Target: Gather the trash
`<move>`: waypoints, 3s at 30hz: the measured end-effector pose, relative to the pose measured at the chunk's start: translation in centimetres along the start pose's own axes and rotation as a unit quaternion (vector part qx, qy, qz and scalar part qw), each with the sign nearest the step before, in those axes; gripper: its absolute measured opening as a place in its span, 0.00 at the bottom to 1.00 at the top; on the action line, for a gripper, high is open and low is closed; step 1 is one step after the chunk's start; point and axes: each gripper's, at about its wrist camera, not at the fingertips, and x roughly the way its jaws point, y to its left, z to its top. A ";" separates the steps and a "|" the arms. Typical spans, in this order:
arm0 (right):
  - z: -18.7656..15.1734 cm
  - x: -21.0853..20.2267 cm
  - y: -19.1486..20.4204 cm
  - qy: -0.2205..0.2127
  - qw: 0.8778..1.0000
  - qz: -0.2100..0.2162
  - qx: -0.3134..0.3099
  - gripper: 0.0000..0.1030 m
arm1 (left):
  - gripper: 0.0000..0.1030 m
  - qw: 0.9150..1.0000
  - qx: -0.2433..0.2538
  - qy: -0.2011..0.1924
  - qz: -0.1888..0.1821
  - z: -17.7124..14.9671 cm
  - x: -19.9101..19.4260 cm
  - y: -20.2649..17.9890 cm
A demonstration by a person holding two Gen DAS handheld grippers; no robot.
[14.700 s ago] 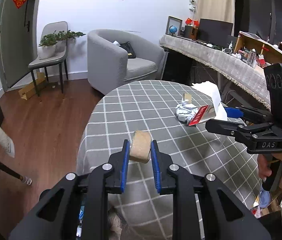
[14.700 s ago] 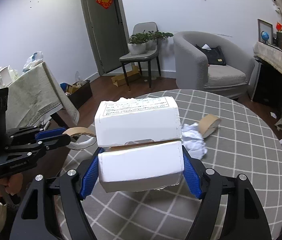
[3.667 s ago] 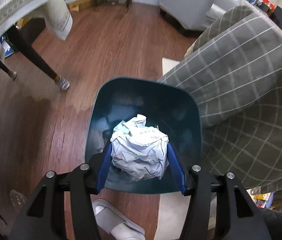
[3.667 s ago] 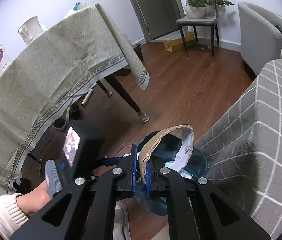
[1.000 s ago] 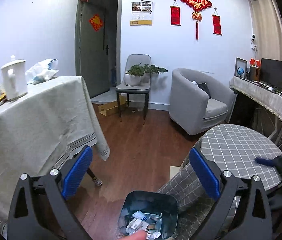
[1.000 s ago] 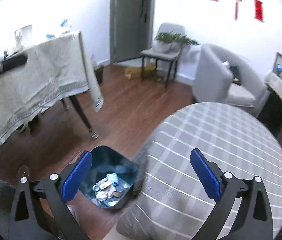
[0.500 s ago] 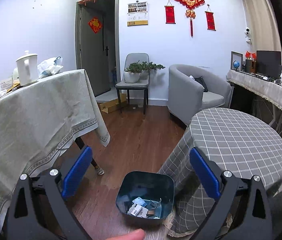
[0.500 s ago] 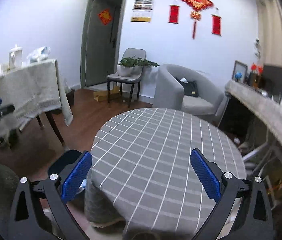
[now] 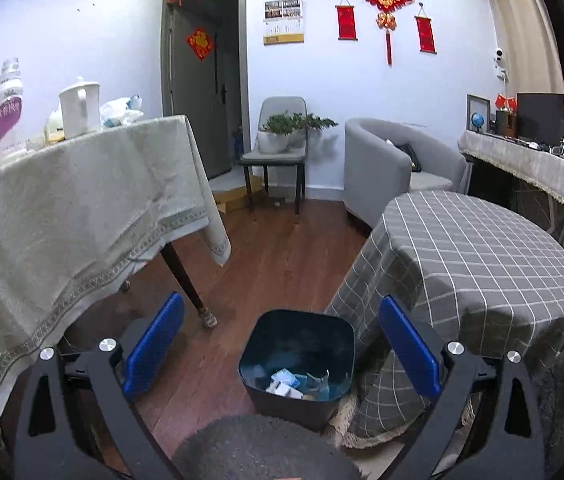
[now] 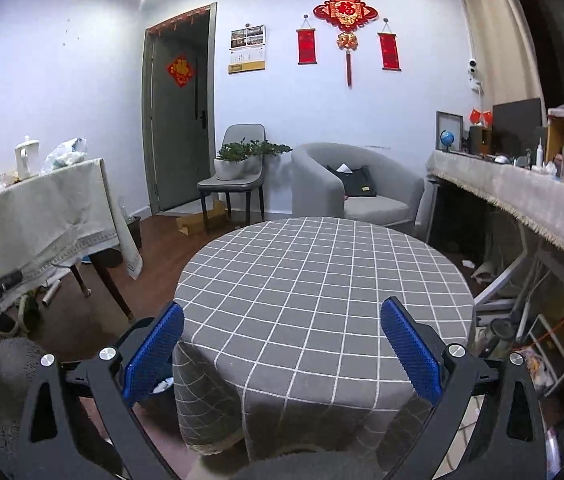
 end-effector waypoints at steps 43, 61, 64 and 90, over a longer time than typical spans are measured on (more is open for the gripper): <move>0.0 -0.9 -0.1 -0.014 0.999 0.032 0.012 0.97 | 0.97 1.000 0.002 -0.002 -0.017 -0.4 0.1 -0.6; 0.0 -0.8 -0.1 -0.013 0.999 0.032 0.013 0.97 | 0.97 1.000 0.003 -0.002 -0.016 -0.4 0.0 -0.8; 0.0 -0.8 -0.2 -0.013 0.999 0.032 0.013 0.97 | 0.97 1.000 0.003 -0.002 -0.016 -0.4 0.0 -0.8; 0.0 -0.9 -0.1 -0.013 0.999 0.031 0.013 0.97 | 0.97 1.000 0.004 -0.004 -0.016 -0.4 0.0 -0.8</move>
